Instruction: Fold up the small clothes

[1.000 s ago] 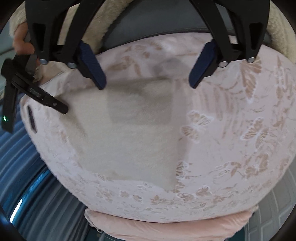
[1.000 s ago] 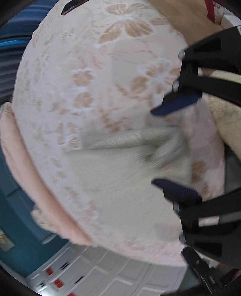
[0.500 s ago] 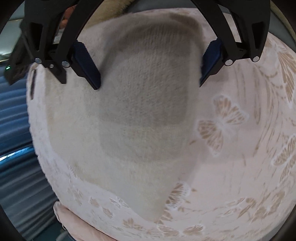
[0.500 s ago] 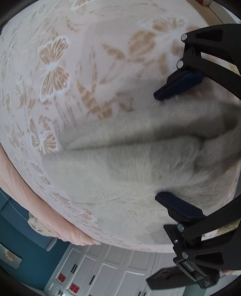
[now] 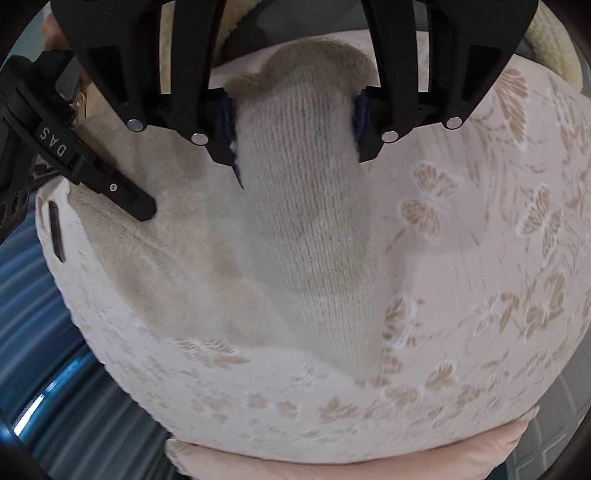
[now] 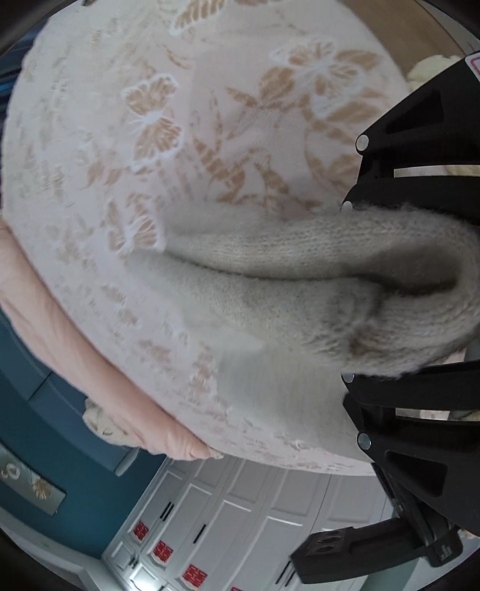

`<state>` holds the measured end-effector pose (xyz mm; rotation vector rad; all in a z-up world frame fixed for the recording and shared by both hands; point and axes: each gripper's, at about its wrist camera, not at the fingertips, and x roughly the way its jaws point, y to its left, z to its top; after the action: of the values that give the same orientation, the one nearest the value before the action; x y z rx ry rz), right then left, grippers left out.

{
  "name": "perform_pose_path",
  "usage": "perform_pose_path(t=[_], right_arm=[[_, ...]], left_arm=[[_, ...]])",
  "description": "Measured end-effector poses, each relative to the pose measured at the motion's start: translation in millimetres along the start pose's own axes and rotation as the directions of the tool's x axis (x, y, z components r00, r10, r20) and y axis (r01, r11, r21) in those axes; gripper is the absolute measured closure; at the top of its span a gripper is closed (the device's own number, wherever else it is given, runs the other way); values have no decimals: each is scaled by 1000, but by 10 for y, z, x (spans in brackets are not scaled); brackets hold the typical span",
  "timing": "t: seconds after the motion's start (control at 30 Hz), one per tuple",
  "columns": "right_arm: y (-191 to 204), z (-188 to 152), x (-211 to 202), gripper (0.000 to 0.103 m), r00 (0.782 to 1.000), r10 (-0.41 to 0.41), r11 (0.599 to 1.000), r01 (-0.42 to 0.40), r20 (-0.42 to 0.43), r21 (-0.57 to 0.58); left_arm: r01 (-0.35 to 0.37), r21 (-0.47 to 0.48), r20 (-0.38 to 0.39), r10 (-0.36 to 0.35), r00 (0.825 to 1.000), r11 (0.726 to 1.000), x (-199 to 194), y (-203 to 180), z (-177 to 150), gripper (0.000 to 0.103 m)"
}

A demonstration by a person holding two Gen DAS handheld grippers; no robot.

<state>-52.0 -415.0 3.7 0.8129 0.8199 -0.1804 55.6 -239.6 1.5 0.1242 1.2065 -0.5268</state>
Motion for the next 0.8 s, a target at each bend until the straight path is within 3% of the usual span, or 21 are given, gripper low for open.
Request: perform_pose_path(t=[0.23, 0.47, 0.63, 0.8], right_arm=[[247, -194, -622, 67, 995, 16, 999, -12, 103, -32], [643, -253, -1286, 68, 970, 70, 994, -48, 232, -102], [1040, -114, -1783, 68, 926, 153, 976, -86, 347, -200], [1671, 54, -2164, 68, 863, 256, 935, -106, 435, -339]], left_arm=[[67, 36, 67, -69, 995, 997, -557, -30, -86, 59], [136, 107, 185, -154, 971, 985, -1242, -124, -136, 60], [160, 161, 307, -204, 930, 974, -1845, -167, -105, 60], [162, 213, 453, -244, 857, 964, -2572, -94, 34, 60]])
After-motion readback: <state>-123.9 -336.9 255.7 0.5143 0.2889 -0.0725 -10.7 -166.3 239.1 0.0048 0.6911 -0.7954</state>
